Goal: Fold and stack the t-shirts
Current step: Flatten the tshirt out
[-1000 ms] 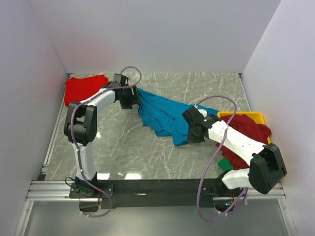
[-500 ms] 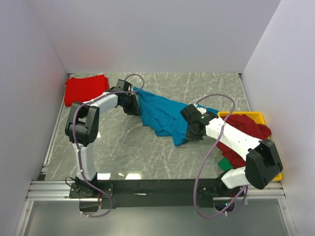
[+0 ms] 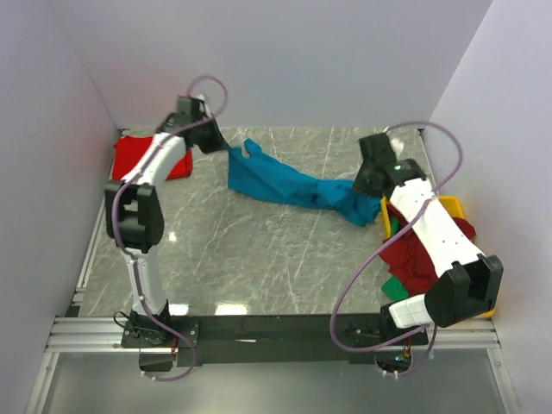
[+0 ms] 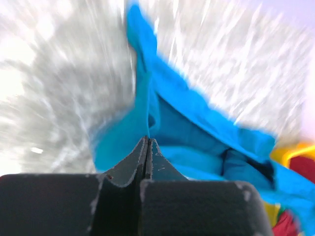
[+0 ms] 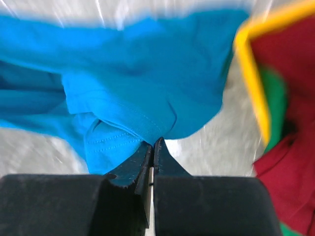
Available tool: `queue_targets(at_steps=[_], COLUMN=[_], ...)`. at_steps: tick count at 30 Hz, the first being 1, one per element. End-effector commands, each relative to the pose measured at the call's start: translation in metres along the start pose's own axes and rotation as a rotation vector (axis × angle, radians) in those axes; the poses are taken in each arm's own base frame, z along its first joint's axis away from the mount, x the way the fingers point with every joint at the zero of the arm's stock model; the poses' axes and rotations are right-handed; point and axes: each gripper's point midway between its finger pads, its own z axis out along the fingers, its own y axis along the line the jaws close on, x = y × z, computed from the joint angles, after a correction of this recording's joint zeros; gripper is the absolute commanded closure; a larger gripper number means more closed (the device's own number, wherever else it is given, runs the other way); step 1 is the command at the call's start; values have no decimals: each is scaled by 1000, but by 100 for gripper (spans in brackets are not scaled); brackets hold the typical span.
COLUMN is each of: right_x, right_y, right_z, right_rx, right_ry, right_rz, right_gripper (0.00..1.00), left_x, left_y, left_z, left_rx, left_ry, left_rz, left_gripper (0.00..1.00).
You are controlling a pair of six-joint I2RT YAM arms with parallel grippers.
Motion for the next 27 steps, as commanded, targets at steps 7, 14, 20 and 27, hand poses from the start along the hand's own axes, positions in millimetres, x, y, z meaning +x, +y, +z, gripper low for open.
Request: queue_targets(at_steps=[7,14,20,27], right_x=[-42,83,150,119], right_y=[-10,-31,-40,-18], right_z=[-33,5,18,13], right_rx=[2,-16,14,-16], right_ry=[-114,131,259,194], right_rz=[-27,-33,-53,-59], right_gripper=[100,100,73,60], left_x=[7,151,133,76], left_y=[-15,71,102,69], left_z=[-120,-154,-158,-102], left_rx=[-20,-241,-324,-199], left_ry=[-108,193,126,44], left_rz=[56,-9,-56,-41], left_gripper=[100,38,18,31])
